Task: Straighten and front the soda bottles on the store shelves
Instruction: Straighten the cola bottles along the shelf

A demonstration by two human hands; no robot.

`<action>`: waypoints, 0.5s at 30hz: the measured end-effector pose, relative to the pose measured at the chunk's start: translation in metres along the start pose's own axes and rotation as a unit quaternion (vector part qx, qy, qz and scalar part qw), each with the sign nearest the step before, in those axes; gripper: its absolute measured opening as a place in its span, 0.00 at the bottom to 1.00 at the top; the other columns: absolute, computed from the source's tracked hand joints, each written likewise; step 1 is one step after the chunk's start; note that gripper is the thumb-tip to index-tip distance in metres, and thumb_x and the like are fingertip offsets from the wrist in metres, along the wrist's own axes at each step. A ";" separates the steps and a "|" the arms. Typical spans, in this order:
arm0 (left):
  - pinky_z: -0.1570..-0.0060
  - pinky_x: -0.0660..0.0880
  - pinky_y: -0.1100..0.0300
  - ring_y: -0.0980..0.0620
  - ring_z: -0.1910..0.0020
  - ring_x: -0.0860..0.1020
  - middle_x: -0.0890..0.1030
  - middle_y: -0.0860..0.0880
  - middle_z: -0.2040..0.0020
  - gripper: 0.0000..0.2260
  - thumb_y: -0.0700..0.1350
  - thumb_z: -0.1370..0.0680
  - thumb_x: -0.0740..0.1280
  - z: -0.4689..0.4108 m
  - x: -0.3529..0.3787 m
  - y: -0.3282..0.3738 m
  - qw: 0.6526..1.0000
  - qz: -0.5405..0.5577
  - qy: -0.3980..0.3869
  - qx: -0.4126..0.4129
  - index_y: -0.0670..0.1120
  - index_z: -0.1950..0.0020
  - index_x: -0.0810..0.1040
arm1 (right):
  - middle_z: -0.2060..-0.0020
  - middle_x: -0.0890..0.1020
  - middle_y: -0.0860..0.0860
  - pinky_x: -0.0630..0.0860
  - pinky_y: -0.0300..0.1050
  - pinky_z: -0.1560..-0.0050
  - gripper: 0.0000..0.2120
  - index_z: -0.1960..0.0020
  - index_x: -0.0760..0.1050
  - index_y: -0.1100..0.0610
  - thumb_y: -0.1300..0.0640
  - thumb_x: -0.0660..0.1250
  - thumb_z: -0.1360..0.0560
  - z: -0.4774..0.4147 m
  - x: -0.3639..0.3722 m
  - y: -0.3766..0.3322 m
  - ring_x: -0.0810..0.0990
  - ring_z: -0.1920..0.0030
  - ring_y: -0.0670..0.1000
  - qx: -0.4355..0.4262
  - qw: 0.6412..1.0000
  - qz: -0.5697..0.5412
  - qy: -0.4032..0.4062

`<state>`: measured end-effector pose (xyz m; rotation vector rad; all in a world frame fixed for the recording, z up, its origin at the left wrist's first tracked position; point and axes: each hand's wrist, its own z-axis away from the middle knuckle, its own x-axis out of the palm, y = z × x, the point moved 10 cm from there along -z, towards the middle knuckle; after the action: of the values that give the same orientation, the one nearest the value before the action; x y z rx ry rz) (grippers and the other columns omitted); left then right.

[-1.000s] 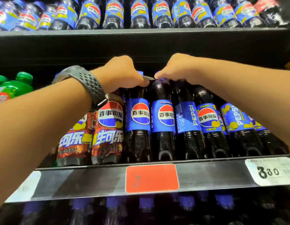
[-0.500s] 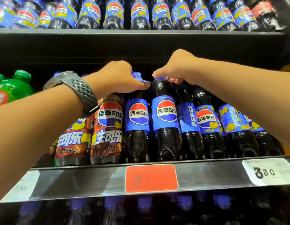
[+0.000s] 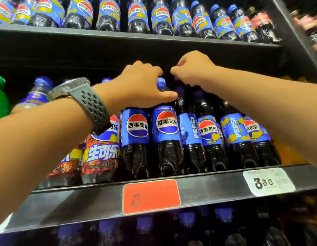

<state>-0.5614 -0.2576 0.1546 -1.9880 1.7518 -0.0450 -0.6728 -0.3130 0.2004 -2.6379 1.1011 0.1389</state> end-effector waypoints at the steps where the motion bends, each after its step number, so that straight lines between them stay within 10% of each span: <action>1: 0.38 0.67 0.48 0.41 0.35 0.70 0.75 0.44 0.35 0.37 0.71 0.30 0.60 -0.001 0.004 0.002 1.000 -0.005 -0.005 -0.002 0.46 0.32 0.71 | 0.53 0.83 0.54 0.76 0.43 0.58 0.14 0.48 0.81 0.57 0.49 0.66 0.27 0.000 -0.005 0.006 0.81 0.54 0.56 0.000 0.999 0.043 0.012; 8: 0.37 0.68 0.49 0.44 0.37 0.72 0.76 0.47 0.36 0.32 0.65 0.31 0.66 0.004 0.013 0.010 1.000 0.009 -0.004 -0.026 0.49 0.33 0.72 | 0.59 0.82 0.57 0.75 0.41 0.69 0.21 0.50 0.79 0.62 0.44 0.63 0.25 0.010 0.040 0.024 0.80 0.68 0.56 -0.024 0.979 0.147 -0.138; 15: 0.32 0.65 0.48 0.47 0.32 0.69 0.72 0.47 0.31 0.27 0.59 0.28 0.68 0.002 0.011 0.017 0.999 0.017 0.018 -0.034 0.48 0.33 0.74 | 0.68 0.76 0.54 0.68 0.36 0.74 0.10 0.64 0.75 0.59 0.53 0.66 0.29 0.000 0.044 0.035 0.73 0.71 0.52 -0.018 0.987 0.005 -0.160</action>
<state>-0.5747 -0.2689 0.1434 -2.0160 1.8323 -0.0107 -0.6668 -0.3664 0.1842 -2.5223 1.0095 0.5663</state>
